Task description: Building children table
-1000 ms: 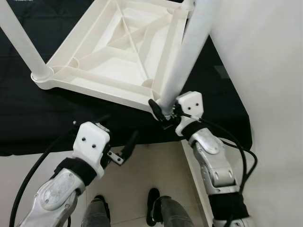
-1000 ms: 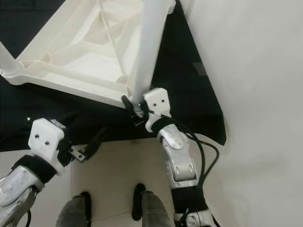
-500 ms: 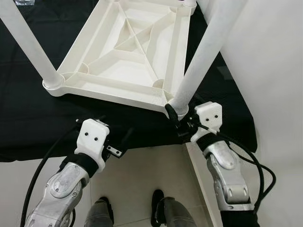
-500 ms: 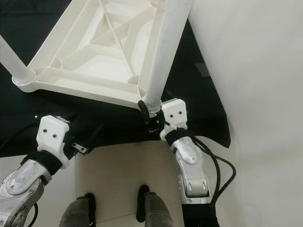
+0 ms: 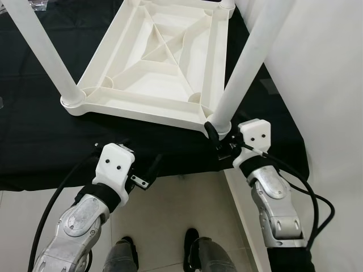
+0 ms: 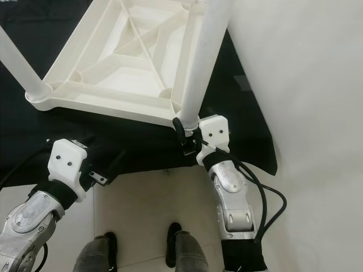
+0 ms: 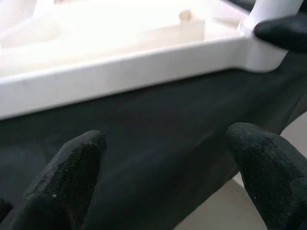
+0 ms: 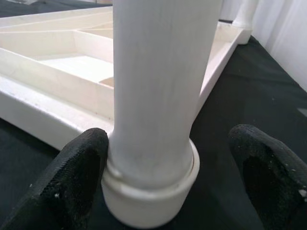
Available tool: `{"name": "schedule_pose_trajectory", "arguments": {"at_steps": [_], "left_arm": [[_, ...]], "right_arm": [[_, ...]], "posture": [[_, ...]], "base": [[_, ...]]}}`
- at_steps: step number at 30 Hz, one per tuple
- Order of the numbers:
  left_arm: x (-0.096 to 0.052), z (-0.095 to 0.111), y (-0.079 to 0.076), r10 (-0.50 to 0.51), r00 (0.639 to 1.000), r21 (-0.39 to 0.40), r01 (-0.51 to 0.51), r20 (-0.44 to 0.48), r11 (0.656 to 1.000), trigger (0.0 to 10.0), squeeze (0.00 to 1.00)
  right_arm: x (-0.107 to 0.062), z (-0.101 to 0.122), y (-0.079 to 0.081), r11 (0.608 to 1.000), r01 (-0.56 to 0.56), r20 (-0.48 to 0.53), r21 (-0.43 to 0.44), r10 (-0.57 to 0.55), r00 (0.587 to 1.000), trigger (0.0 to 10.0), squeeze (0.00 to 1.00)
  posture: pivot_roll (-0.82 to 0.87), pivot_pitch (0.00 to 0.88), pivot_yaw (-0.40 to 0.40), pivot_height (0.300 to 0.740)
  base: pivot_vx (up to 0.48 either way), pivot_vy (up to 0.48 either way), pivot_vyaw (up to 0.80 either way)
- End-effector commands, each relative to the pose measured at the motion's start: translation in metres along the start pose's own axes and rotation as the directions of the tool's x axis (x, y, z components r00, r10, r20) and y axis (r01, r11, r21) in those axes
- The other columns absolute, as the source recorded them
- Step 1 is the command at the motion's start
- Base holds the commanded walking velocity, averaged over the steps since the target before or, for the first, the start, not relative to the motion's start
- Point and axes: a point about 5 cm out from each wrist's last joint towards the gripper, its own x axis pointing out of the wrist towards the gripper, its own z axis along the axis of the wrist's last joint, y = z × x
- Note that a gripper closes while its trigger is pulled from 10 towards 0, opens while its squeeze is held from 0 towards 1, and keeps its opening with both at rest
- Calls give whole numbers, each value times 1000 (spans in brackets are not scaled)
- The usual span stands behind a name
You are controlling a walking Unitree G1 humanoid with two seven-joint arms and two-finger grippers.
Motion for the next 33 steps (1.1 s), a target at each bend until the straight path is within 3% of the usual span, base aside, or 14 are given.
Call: {"name": "schedule_pose_trajectory", "arguments": {"at_steps": [1, 6, 9, 10, 15, 24, 33], "left_arm": [[-2, -6, -4, -11, 1000, -14, 11, -18, 1000, 10000, 0], [-2, -9, -5, -15, 1000, -19, 14, -28, 1000, 10000, 0], [0, -17, -10, -43, 998, -37, 42, -49, 998, 10000, 0], [0, -21, -14, -57, 997, -47, 54, -59, 997, 10000, 0], [0, -24, -17, -70, 995, -54, 67, -67, 996, 10000, 0], [1, -28, -14, -50, 996, -54, 46, -76, 998, 10000, 0], [8, -23, -11, -31, 998, -2, 31, -46, 1000, 10000, 0]], "right_arm": [[-13, -16, -16, 997, 72, -88, 4, -71, 994, 10000, 0], [-23, -17, -17, 997, 76, -101, 3, -75, 992, 10000, 0], [-48, -18, -14, 998, 59, -137, -5, -59, 989, 10000, 0], [-58, -18, -9, 1000, 9, -151, 7, -8, 989, 10000, 0], [-69, -13, 2, 992, -116, -136, 42, 120, 983, 10000, 0], [-58, 5, 13, 973, -204, -46, 109, 210, 977, 10000, 0], [-36, 14, 14, 977, -192, 3, 93, 193, 981, 10000, 0]], "posture": [[44, 314, -63, 740], [33, 314, -59, 740], [4, 307, -49, 740], [1, 304, -47, 740], [5, 298, -53, 740], [13, 291, -42, 740], [31, 283, -44, 740]], "base": [[0, 0, 0], [0, 0, 0], [0, 0, 0], [0, 0, 0], [0, 0, 0], [0, 91, 0], [0, 480, 0]]}}
